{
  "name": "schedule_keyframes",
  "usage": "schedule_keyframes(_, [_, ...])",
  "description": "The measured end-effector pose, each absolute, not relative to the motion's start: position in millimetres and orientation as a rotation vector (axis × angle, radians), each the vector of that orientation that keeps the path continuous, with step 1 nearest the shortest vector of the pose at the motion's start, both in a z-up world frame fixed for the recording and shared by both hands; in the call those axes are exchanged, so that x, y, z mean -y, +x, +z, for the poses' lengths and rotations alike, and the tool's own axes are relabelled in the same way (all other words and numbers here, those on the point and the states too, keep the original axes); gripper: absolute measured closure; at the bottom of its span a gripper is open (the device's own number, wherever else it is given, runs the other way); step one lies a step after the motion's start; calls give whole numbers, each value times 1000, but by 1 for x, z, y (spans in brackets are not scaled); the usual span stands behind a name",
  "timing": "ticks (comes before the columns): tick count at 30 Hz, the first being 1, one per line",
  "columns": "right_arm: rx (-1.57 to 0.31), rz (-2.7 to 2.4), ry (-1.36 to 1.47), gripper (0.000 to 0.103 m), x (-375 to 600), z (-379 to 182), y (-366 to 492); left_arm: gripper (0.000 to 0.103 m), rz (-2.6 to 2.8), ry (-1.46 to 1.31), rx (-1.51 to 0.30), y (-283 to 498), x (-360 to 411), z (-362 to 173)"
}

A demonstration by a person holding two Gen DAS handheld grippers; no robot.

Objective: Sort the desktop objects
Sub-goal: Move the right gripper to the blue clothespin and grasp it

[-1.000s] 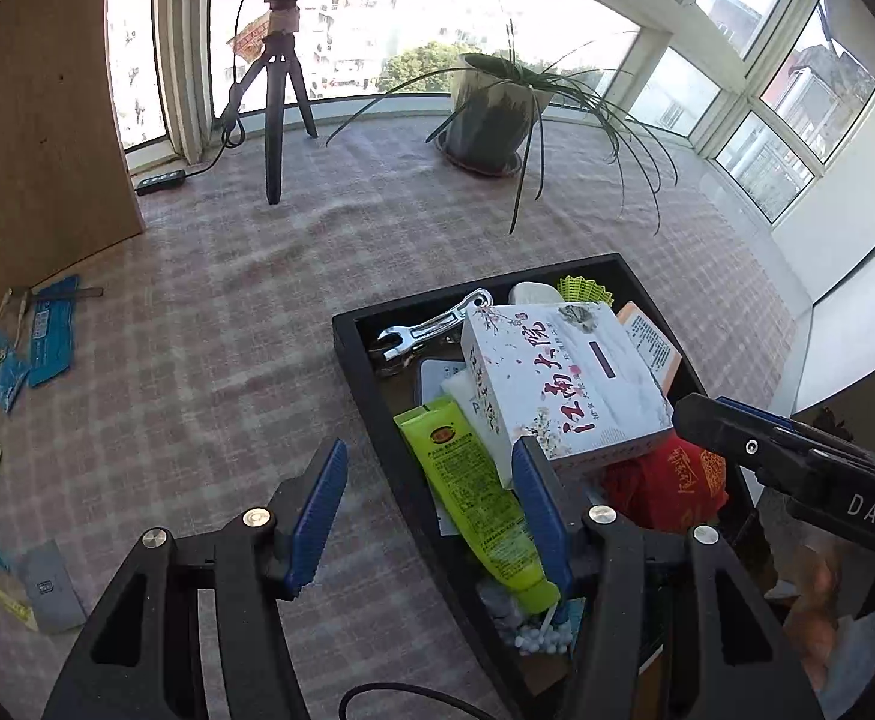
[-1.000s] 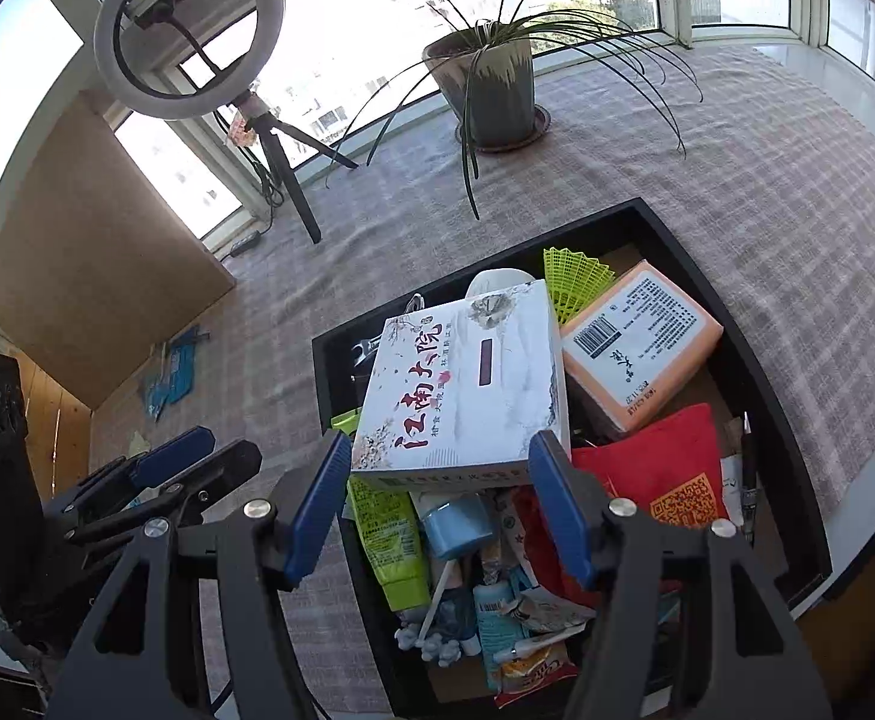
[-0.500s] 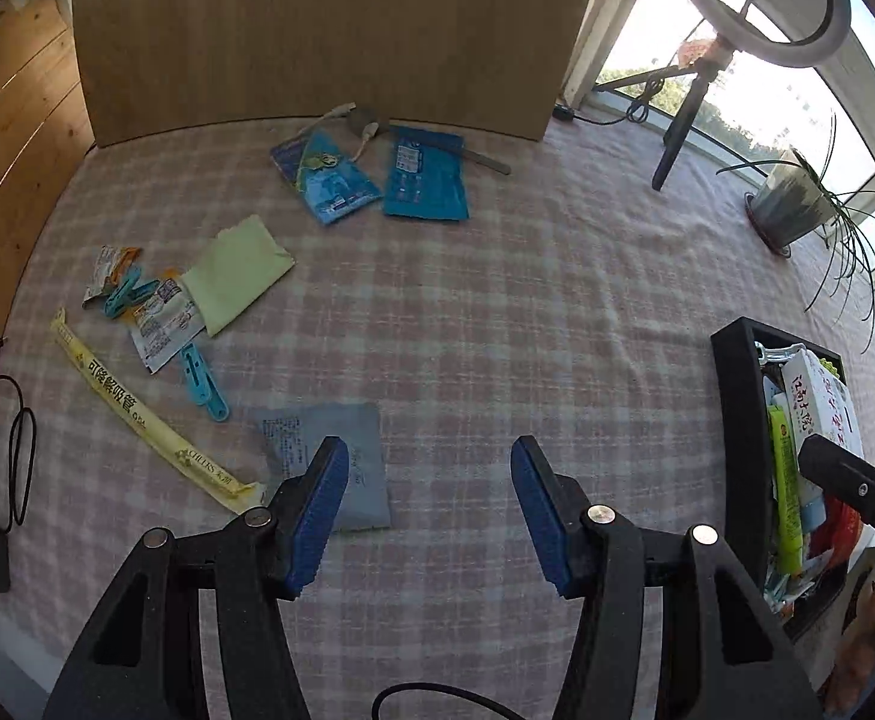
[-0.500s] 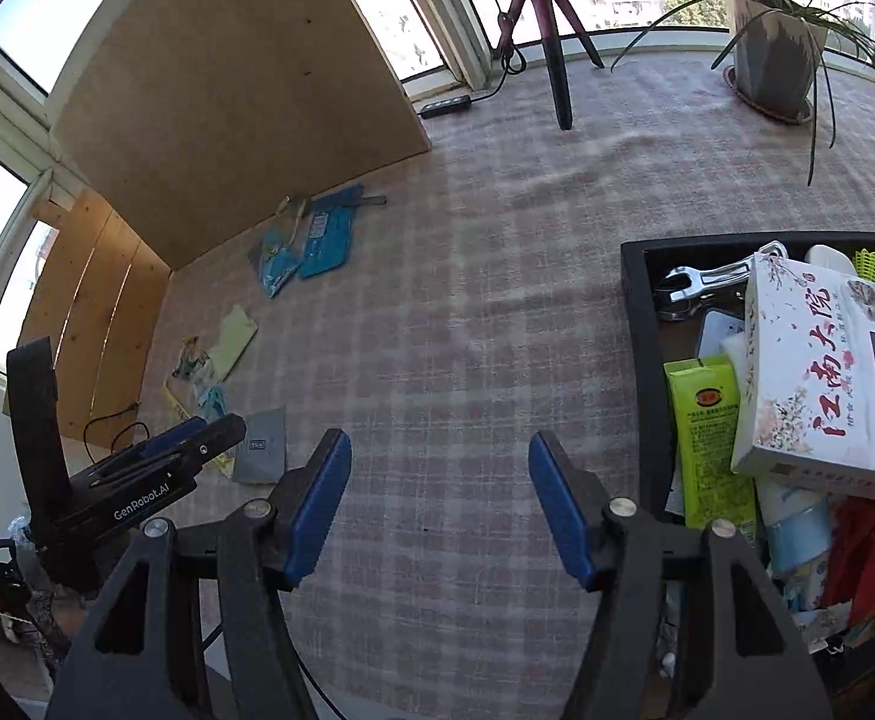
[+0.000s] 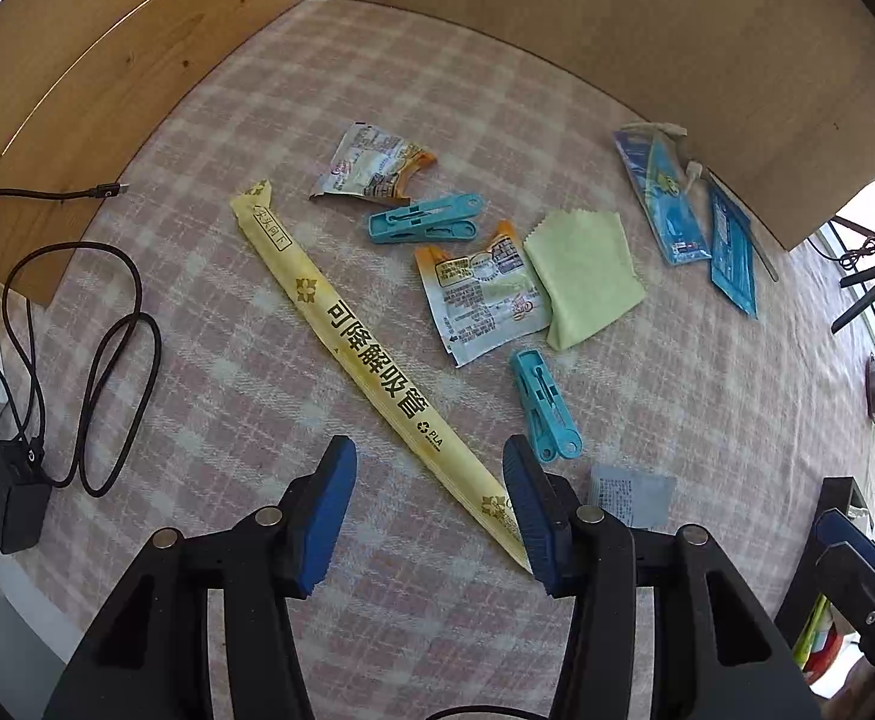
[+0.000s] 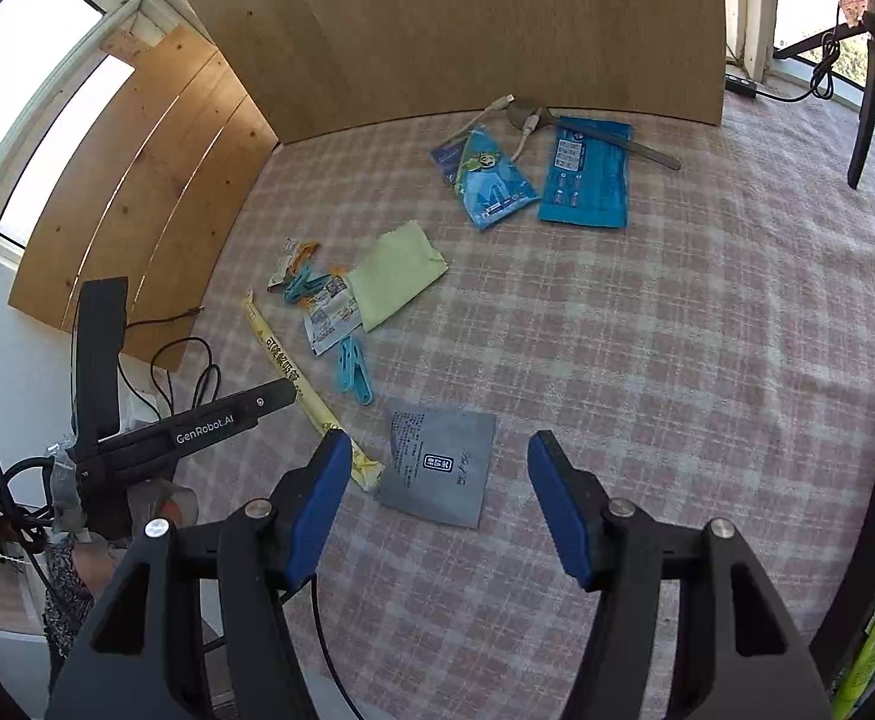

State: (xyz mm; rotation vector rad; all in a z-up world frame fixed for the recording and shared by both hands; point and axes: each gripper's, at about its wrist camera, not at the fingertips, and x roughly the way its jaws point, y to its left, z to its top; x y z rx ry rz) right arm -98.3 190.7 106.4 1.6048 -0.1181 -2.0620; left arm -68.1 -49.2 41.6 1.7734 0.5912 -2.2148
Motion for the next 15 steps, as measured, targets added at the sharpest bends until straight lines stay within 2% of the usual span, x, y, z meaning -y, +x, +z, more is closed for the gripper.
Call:
schedule_keyframes(6, [41,-1988,1650,49,-140,85,-112,56,-2184,1777,-580,-83,53,27])
schedule_keyframes(11, [16,-1942,1694,49,-113,66,-122,73,-2156,1812,-604,-84,56,10])
schedule_keyframes(15, [-20,-1915,1717,49,-93,52,-127,77,-2170,1787,-655,-74,66,6])
